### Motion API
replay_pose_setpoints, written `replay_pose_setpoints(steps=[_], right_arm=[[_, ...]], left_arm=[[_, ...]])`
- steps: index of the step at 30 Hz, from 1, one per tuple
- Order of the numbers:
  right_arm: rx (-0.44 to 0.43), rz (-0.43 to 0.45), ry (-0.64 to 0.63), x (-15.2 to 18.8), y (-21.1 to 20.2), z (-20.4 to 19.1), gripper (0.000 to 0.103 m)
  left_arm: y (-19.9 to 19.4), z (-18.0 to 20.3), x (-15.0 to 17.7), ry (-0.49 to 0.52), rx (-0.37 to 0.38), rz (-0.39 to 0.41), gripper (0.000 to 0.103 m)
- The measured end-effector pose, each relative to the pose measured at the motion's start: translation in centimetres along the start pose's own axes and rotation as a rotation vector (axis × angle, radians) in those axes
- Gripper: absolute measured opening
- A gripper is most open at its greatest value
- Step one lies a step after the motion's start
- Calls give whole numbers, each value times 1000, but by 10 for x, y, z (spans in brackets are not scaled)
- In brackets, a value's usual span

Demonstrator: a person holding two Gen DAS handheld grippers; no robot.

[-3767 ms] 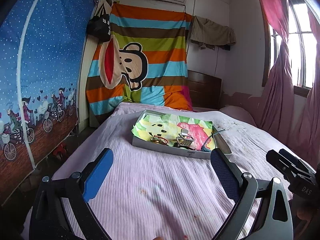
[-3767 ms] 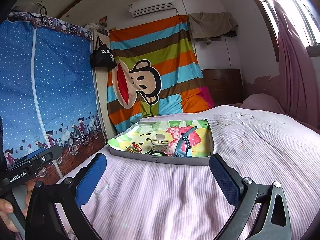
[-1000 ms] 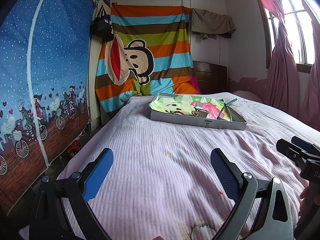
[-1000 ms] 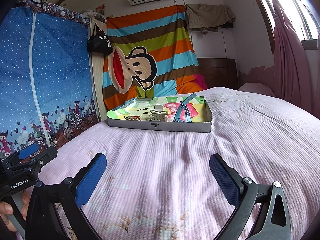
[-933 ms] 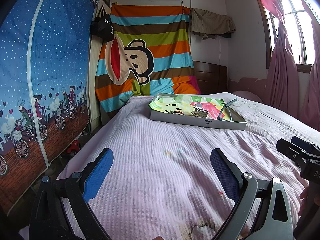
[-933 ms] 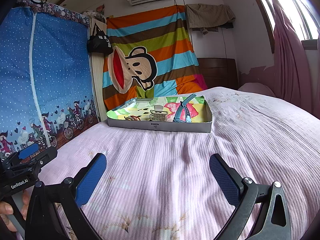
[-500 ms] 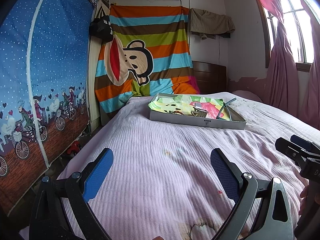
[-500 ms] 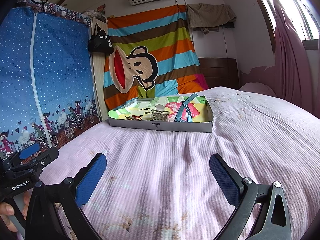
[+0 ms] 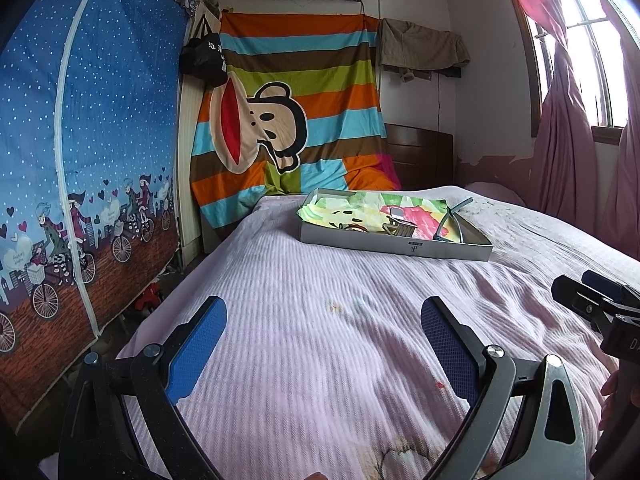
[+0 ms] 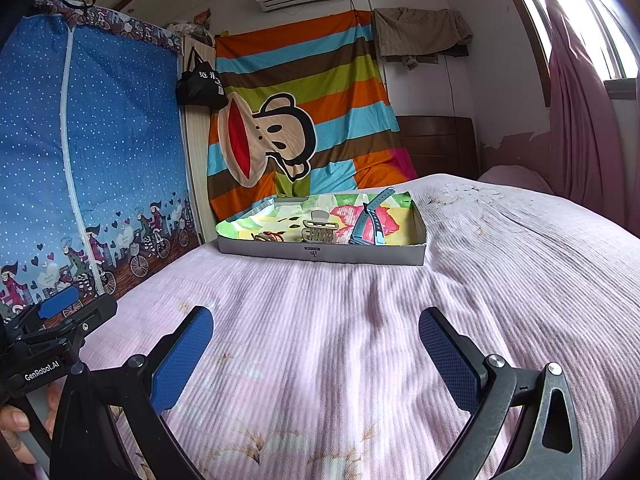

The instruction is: Organize jewelry

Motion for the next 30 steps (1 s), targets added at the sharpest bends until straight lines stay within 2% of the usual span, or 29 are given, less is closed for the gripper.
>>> replay_pose_setpoints(steps=[30], right_arm=[[0,0,0,0,0,0,103]], left_arm=[[-1,-1,1,-5,-1,2,95]])
Point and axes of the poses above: each gripper's, at about its wrist camera, not at the fingertips, and y roughly the way its jaws point, z to its right, x to its underside, the point moved 3 cm from there along y, roughly the way its jaws point, and after that the axes turned 14 degrees about y, right-handed, at the moved point
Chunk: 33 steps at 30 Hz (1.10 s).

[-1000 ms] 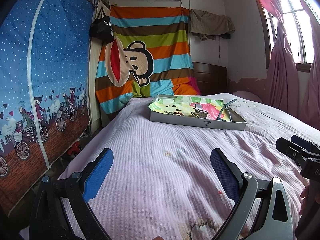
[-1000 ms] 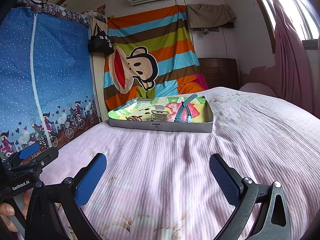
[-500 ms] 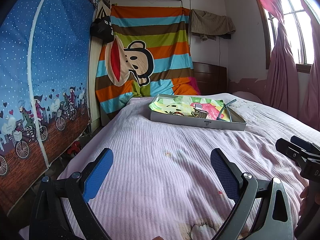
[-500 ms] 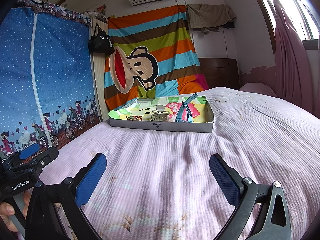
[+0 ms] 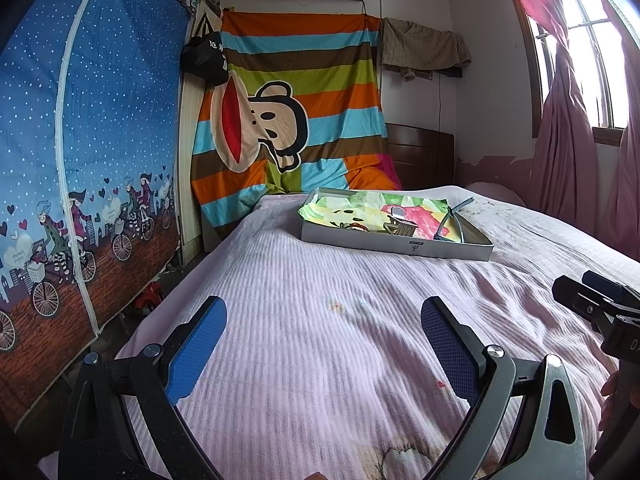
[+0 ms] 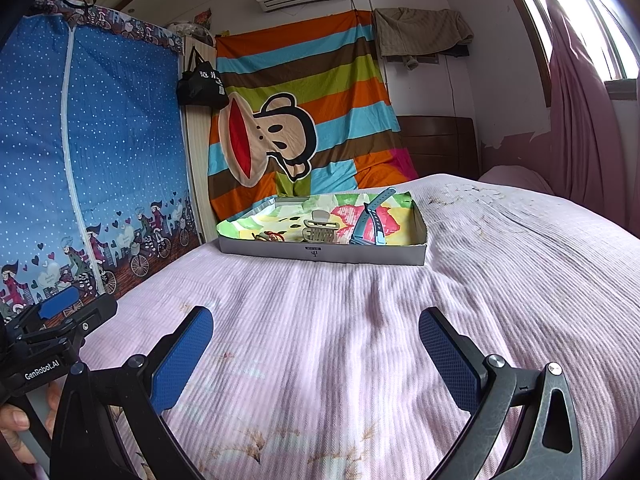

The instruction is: Organize jewelry

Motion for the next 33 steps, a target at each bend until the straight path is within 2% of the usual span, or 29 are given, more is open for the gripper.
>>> replay_pose_setpoints(steps=[19,33], right_arm=[[2,-4,-6,1,1,-6,103],[0,-7,-10,2,1,-8,103]], left_arm=[[-2,-1,2,-27,-14,4,95],[-7,5,3,3,-45,16,95]])
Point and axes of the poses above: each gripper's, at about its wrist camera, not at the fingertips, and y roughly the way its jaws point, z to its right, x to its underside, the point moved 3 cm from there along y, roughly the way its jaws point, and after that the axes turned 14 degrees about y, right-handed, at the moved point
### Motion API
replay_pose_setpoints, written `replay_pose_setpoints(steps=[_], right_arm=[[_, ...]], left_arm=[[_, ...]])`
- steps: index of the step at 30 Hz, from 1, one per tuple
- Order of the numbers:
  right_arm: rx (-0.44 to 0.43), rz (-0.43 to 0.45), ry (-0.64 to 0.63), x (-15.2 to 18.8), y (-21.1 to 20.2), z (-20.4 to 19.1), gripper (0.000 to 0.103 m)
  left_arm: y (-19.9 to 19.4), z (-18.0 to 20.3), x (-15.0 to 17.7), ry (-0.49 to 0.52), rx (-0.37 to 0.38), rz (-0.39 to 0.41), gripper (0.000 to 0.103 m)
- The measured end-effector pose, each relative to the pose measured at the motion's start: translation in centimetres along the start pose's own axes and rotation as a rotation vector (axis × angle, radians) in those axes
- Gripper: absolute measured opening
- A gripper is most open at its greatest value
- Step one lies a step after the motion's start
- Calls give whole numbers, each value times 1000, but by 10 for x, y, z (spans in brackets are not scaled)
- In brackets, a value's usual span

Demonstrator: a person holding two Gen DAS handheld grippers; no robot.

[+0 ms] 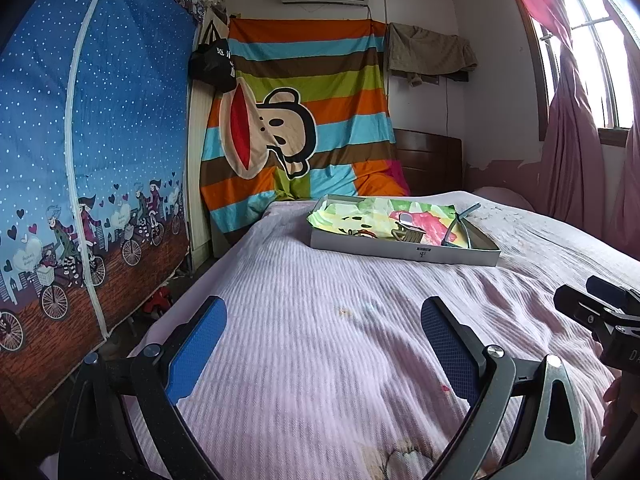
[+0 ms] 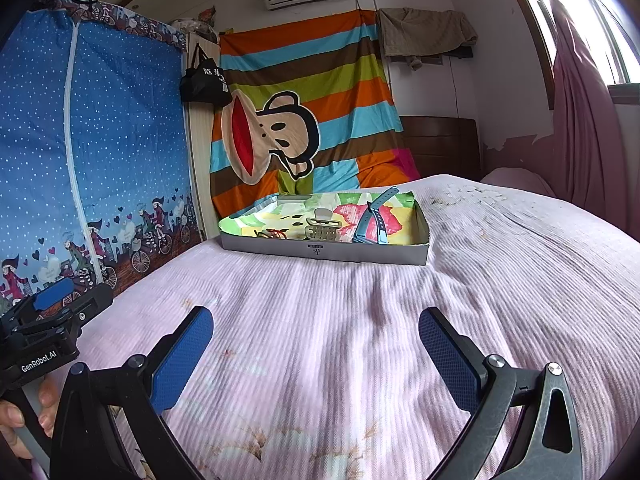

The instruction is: Organize jewelry

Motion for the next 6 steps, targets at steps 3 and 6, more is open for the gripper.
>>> replay_pose_setpoints(steps=[3,6], right_arm=[[0,1,0,0,0,0,103],[1,1,-1,0,0,0,103]], left_arm=[[0,0,0,0,0,0,95],[0,0,0,-3,2,-3,95]])
Point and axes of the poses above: each gripper's, at about its wrist camera, not at the fingertips, and y roughly the way its jaws point, z to its right, x to its underside, the point moved 3 cm from there along y, roughly the way its jaws point, and after that the axes turned 14 degrees about y, right-handed, at the moved point
